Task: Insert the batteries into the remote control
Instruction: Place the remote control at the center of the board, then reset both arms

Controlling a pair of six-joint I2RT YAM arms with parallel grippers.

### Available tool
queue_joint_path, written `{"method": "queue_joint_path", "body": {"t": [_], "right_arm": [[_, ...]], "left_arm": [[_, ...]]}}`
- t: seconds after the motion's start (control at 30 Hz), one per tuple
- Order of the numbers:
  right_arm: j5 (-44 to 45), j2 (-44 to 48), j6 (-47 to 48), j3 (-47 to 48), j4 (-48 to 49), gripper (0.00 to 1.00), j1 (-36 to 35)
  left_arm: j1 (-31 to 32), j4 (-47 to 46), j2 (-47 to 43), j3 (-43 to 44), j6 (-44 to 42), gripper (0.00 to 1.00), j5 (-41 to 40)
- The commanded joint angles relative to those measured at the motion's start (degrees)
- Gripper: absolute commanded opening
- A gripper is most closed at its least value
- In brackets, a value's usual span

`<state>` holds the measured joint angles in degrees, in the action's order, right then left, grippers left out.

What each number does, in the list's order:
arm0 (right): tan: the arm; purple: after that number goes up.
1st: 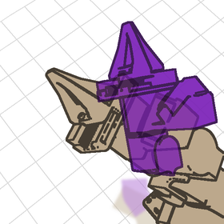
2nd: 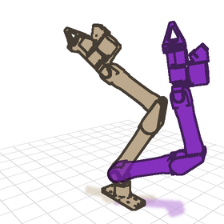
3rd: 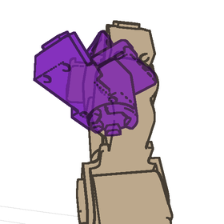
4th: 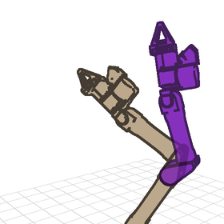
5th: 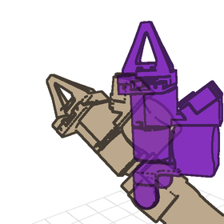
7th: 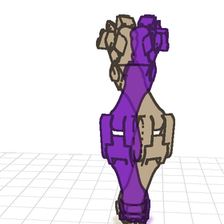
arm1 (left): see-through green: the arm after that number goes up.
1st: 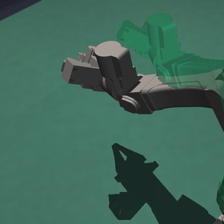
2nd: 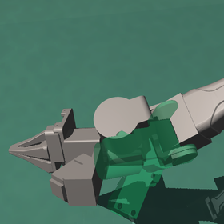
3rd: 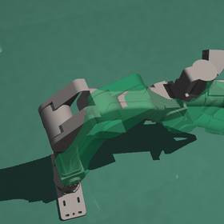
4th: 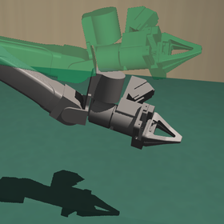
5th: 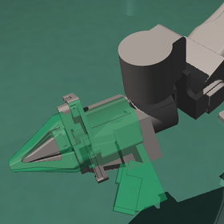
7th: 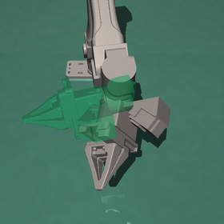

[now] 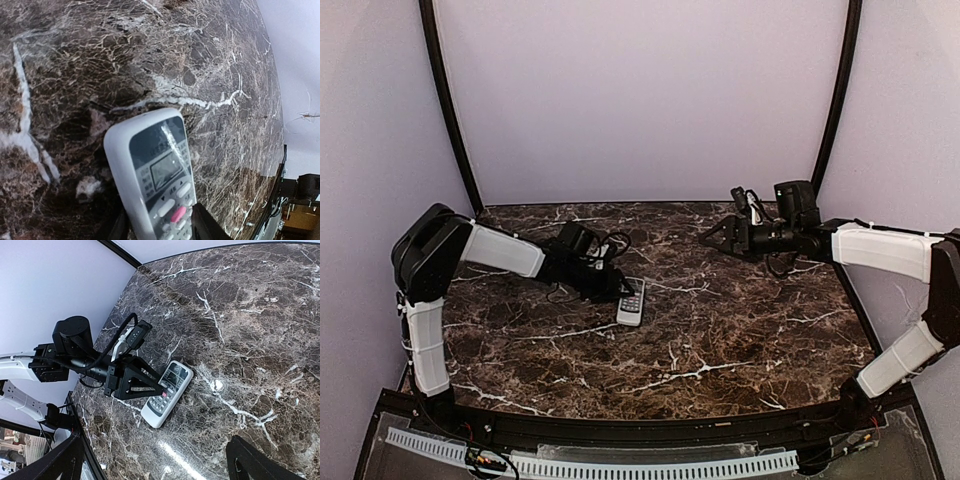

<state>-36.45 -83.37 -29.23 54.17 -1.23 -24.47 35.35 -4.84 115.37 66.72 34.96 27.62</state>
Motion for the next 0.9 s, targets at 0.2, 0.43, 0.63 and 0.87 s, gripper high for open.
{"method": "queue_joint_path", "body": {"t": [0.2, 0.43, 0.63, 0.87], "right_arm": [[-0.67, -0.39, 0.63, -0.74, 2.22, 0.99, 0.30], [-0.23, 0.13, 2.97, -0.65, 1.63, 0.99, 0.38], [-0.56, 0.95, 6.44, -1.16, 1.78, 0.99, 0.40], [-0.44, 3.41, 8.51, -6.97, 6.78, 0.99, 0.39]], "left_arm": [[-0.29, 12.58, -2.12, 3.46, -6.23, 0.75, -8.13], [-0.37, 19.91, -7.05, 6.43, -13.23, 0.98, -16.45], [-2.72, 19.23, -14.76, 6.56, -18.13, 0.99, -18.66], [-8.01, 18.44, -24.70, 1.93, -19.24, 0.99, -23.26]]}}
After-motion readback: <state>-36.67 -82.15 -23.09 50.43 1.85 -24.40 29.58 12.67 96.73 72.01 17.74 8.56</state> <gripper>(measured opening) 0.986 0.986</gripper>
